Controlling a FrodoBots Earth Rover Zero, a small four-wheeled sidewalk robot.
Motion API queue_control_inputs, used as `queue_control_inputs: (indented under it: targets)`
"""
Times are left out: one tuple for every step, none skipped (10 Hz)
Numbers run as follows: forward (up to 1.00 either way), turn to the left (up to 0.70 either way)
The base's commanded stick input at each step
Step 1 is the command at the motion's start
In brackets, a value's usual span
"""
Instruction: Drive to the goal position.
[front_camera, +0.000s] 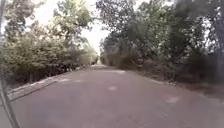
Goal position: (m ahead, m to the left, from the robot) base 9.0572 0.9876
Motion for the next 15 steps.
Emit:
queue_control_inputs:
  targets:
    - [0.70,0.00]
    - [0.70,0.00]
    - [0.70,0.00]
    - [0.70,0.00]
    - [0.70,0.00]
    - [0.70,0.00]
    - [0.70,0.00]
    - [0.70,0.00]
    - [0.70,0.00]
    - [0.70,0.00]
    - [0.70,0.00]
    - [0.70,0.00]
    - [0.70,0.00]
    - [0.70,0.00]
    - [0.70,0.00]
